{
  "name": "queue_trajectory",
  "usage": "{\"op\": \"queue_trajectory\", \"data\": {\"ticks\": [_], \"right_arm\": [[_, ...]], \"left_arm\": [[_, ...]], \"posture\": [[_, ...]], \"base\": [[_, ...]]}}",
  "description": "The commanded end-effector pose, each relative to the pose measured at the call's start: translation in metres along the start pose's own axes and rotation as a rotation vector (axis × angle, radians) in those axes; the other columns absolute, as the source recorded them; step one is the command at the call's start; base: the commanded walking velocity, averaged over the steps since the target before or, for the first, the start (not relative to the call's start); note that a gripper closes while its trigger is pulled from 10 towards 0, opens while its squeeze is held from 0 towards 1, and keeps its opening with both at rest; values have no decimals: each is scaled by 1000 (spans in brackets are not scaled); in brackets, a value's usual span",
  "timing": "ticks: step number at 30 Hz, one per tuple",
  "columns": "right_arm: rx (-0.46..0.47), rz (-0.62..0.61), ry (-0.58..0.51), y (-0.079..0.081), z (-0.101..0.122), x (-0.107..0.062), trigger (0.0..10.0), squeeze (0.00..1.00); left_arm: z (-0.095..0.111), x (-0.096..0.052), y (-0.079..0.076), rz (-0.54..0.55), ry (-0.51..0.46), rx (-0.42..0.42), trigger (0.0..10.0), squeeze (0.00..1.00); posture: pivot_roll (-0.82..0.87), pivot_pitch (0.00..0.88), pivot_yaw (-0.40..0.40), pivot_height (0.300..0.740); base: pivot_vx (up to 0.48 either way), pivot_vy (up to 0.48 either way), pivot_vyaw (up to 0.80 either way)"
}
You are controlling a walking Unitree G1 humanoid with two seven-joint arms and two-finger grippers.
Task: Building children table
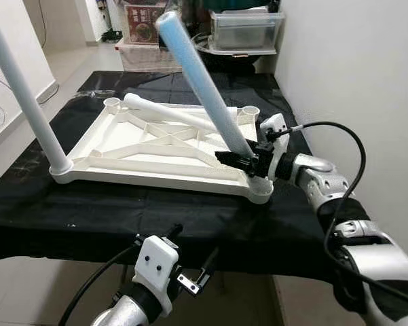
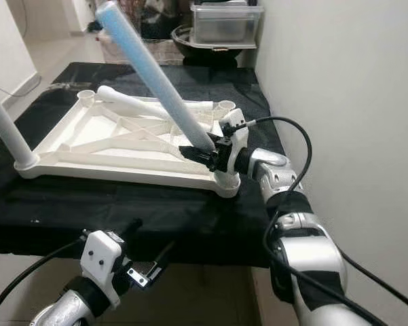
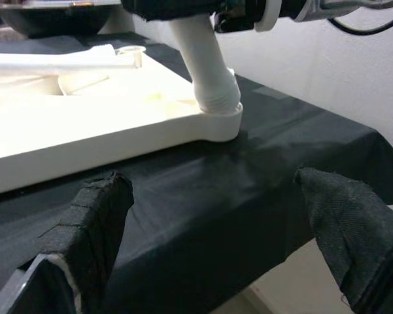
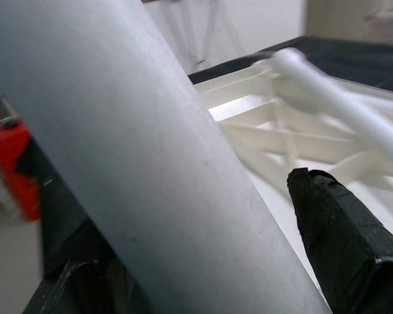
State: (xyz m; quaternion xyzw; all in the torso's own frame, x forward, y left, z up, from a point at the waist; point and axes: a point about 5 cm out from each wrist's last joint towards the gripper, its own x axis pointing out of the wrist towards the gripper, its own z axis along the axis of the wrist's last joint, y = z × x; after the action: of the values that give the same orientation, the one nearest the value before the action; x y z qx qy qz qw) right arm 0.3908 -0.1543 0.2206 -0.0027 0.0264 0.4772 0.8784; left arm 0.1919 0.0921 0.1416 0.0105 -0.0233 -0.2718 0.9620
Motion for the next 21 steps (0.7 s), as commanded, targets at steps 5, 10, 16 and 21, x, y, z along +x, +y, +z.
{"op": "queue_trajectory", "data": {"ticks": [5,10,16,21], "right_arm": [[-19,-133,-20,-1,4,17,0,0],[-31,-150,-70,-4,10,14,0,0],[1,-227,-138,-13,17,4,0,0],[25,-238,-204,-15,20,0,0,0]], "left_arm": [[0,-2,-2,11,-4,-5,10000,0],[-2,-4,0,14,11,4,10000,0],[-6,-1,0,-2,19,2,10000,0],[-6,-1,0,-3,22,-2,10000,0]], "posture": [[149,77,-54,740],[145,68,-48,740],[134,61,-43,740],[136,59,-43,740]], "base": [[0,0,0],[0,0,0],[0,0,0],[0,0,0]]}}
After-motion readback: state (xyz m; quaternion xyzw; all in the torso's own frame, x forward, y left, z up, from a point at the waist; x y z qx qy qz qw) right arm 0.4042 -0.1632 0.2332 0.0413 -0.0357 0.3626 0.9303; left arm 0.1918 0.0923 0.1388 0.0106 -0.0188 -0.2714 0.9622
